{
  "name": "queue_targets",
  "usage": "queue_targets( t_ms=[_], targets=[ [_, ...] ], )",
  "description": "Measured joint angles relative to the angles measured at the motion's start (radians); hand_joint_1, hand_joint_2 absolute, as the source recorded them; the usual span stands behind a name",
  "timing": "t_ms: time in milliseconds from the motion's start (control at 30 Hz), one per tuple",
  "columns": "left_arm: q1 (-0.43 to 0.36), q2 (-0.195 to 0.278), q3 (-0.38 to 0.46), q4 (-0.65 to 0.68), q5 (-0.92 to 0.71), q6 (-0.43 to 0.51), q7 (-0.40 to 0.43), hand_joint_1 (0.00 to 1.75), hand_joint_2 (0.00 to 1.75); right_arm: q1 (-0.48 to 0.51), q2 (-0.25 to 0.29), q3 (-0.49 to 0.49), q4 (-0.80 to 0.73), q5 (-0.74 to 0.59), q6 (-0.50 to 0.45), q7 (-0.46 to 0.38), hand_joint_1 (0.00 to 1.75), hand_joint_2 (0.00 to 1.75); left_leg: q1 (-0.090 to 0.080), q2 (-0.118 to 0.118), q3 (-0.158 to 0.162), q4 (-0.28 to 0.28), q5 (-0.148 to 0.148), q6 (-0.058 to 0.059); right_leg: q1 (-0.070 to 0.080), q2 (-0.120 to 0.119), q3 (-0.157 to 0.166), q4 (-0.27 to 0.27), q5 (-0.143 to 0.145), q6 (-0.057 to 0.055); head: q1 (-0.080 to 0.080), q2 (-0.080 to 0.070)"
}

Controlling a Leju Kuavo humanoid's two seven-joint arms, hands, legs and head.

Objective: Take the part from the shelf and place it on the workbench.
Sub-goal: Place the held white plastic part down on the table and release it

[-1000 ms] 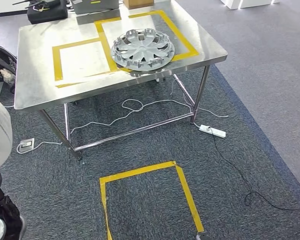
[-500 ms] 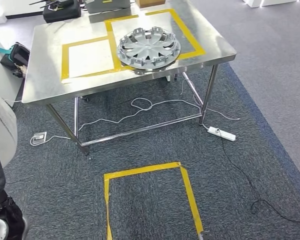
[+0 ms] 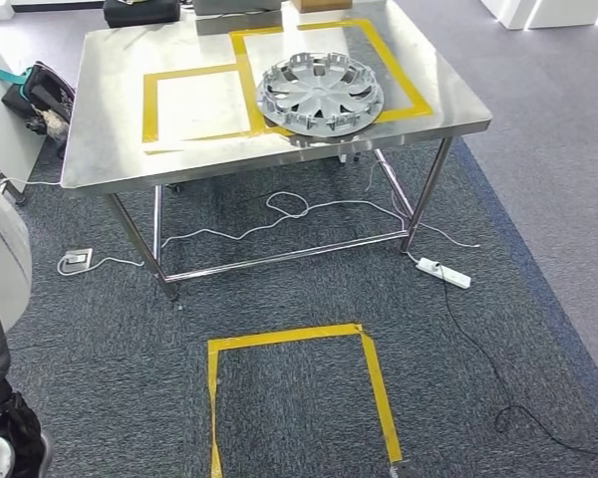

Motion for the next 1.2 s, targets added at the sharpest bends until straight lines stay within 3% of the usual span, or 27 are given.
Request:
queue_targets(
  t_ms=[167, 300, 367, 433, 500, 533, 567, 600, 633, 700, 733, 867, 933, 1000, 1033, 1067, 1100, 1167, 1200],
  targets=[
    [0.003, 0.008, -0.001, 0.0, -0.034, -0.015, -0.002, 1.75, 1.75, 0.0, 0.0, -0.001, 0.0, 0.002, 0.003, -0.002, 0.0, 1.75, -0.003, 0.0, -0.001, 0.002, -0.001, 0.009, -0.003, 0.0, 0.011, -0.01, 0.007, 0.014, 0.0, 0.0],
    [0.006, 0.017, -0.002, 0.0, -0.062, -0.018, -0.013, 1.75, 1.75, -0.001, 0.0, -0.002, 0.0, 0.005, 0.009, -0.003, 0.0, 1.75, -0.007, -0.001, 0.001, -0.004, -0.001, 0.033, -0.009, -0.001, 0.018, -0.021, 0.012, 0.04, -0.001, 0.0],
    [0.007, 0.019, -0.002, 0.0, -0.069, -0.017, -0.015, 1.75, 1.75, -0.002, -0.001, -0.002, 0.0, 0.006, 0.012, -0.005, 0.0, 1.75, -0.002, -0.001, 0.018, -0.028, 0.006, 0.042, -0.008, 0.003, 0.011, -0.004, -0.002, 0.044, 0.0, 0.0],
    [0.007, 0.019, -0.002, 0.0, -0.072, -0.017, -0.015, 1.75, 1.75, -0.002, -0.001, -0.002, 0.0, 0.006, 0.014, -0.006, 0.0, 1.75, 0.002, -0.001, 0.032, -0.043, 0.011, 0.047, -0.009, 0.012, -0.037, 0.097, -0.052, 0.044, 0.003, 0.0],
    [0.008, 0.02, -0.002, 0.0, -0.074, -0.017, -0.015, 1.75, 1.75, 0.0, -0.001, -0.002, 0.0, 0.006, 0.015, -0.007, 0.0, 1.75, 0.002, -0.004, 0.034, -0.044, 0.011, 0.046, -0.01, 0.016, -0.11, 0.232, -0.103, 0.045, 0.005, 0.0],
    [0.008, 0.02, -0.002, 0.0, -0.075, -0.018, -0.014, 1.75, 1.75, 0.0, -0.001, -0.003, 0.0, 0.006, 0.016, -0.009, 0.0, 1.75, 0.002, -0.006, 0.034, -0.043, 0.009, 0.044, -0.01, 0.016, -0.131, 0.264, -0.106, 0.046, 0.005, 0.0],
    [0.009, 0.02, -0.003, 0.0, -0.077, -0.019, -0.014, 1.75, 1.75, 0.001, -0.001, -0.003, 0.0, 0.006, 0.016, -0.01, 0.0, 1.75, 0.003, -0.009, 0.036, -0.042, 0.007, 0.041, -0.011, 0.016, -0.131, 0.255, -0.087, 0.047, 0.005, 0.0],
    [0.009, 0.02, -0.003, 0.0, -0.078, -0.022, -0.014, 1.75, 1.75, 0.0, -0.001, -0.003, 0.0, 0.006, 0.017, -0.011, 0.0, 1.75, 0.005, -0.012, 0.038, -0.041, 0.005, 0.037, -0.013, 0.016, -0.112, 0.208, -0.053, 0.048, 0.005, 0.0],
    [0.009, 0.02, -0.003, 0.0, -0.079, -0.023, -0.013, 1.75, 1.75, 0.0, -0.001, -0.003, 0.0, 0.007, 0.017, -0.012, 0.0, 1.75, 0.006, -0.014, 0.041, -0.037, 0.001, 0.03, -0.015, 0.017, -0.078, 0.135, -0.014, 0.05, 0.005, 0.0],
    [0.009, 0.021, -0.002, 0.0, -0.08, -0.026, -0.012, 1.75, 1.75, -0.001, -0.001, -0.003, 0.0, 0.008, 0.019, -0.013, 0.0, 1.75, 0.005, -0.018, 0.04, -0.027, -0.008, 0.015, -0.019, 0.024, -0.021, 0.023, 0.025, 0.047, 0.006, 0.0],
    [0.009, 0.022, -0.002, 0.0, -0.08, -0.026, -0.012, 1.75, 1.75, -0.001, -0.001, -0.003, 0.001, 0.008, 0.02, -0.013, 0.0, 1.75, 0.003, -0.019, 0.039, -0.023, -0.01, 0.009, -0.019, 0.028, -0.009, 0.001, 0.026, 0.042, 0.006, 0.0],
    [0.009, 0.024, -0.004, 0.0, -0.08, -0.028, -0.011, 1.75, 1.75, -0.001, -0.001, -0.003, 0.001, 0.008, 0.021, -0.014, 0.0, 1.75, 0.007, -0.016, 0.031, -0.005, -0.025, -0.009, -0.016, 0.03, -0.008, 0.003, 0.02, 0.011, 0.004, 0.0],
    [0.008, 0.024, -0.004, 0.0, -0.08, -0.028, -0.011, 1.75, 1.75, -0.001, -0.001, -0.003, 0.001, 0.008, 0.022, -0.015, 0.0, 1.75, 0.008, -0.011, -0.013, 0.085, -0.072, -0.018, -0.018, 0.028, -0.005, 0.002, 0.018, 0.0, -0.001, 0.0],
    [0.008, 0.024, -0.004, 0.001, -0.08, -0.028, -0.011, 1.75, 1.75, 0.0, -0.001, -0.003, 0.001, 0.008, 0.022, -0.015, 0.0, 1.75, 0.008, -0.01, -0.088, 0.221, -0.125, -0.022, -0.017, 0.025, -0.004, 0.002, 0.014, -0.005, -0.003, 0.0],
    [0.009, 0.024, -0.005, 0.001, -0.08, -0.028, -0.011, 1.75, 1.75, 0.0, -0.001, -0.003, 0.001, 0.008, 0.022, -0.015, 0.0, 1.75, 0.008, -0.01, -0.117, 0.265, -0.133, -0.022, -0.017, 0.024, -0.003, 0.002, 0.013, -0.006, -0.003, 0.0],
    [0.01, 0.024, -0.005, 0.001, -0.08, -0.028, -0.011, 1.75, 1.75, 0.0, -0.001, -0.003, 0.001, 0.008, 0.022, -0.015, 0.0, 1.75, 0.008, -0.009, -0.127, 0.272, -0.119, -0.022, -0.017, 0.023, -0.001, 0.002, 0.01, -0.006, -0.003, 0.0],
    [0.011, 0.024, -0.005, 0.001, -0.08, -0.028, -0.011, 1.75, 1.75, 0.0, -0.001, -0.003, 0.001, 0.008, 0.022, -0.015, 0.0, 1.75, 0.009, -0.009, -0.118, 0.242, -0.088, -0.02, -0.018, 0.023, 0.003, 0.002, 0.007, -0.005, -0.003, 0.0],
    [0.011, 0.024, -0.005, 0.002, -0.08, -0.028, -0.011, 1.75, 1.75, 0.0, -0.001, -0.003, 0.001, 0.008, 0.022, -0.015, 0.0, 1.75, 0.008, -0.003, -0.06, 0.113, -0.01, -0.016, -0.017, 0.023, 0.013, 0.002, -0.001, 0.001, -0.004, 0.0],
    [0.01, 0.024, -0.005, 0.002, -0.08, -0.028, -0.011, 1.75, 1.75, -0.001, -0.001, -0.003, 0.001, 0.008, 0.023, -0.015, 0.0, 1.75, 0.007, -0.001, -0.033, 0.054, 0.01, -0.014, -0.015, 0.024, 0.016, 0.004, -0.005, 0.006, -0.005, 0.0]
  ],
)
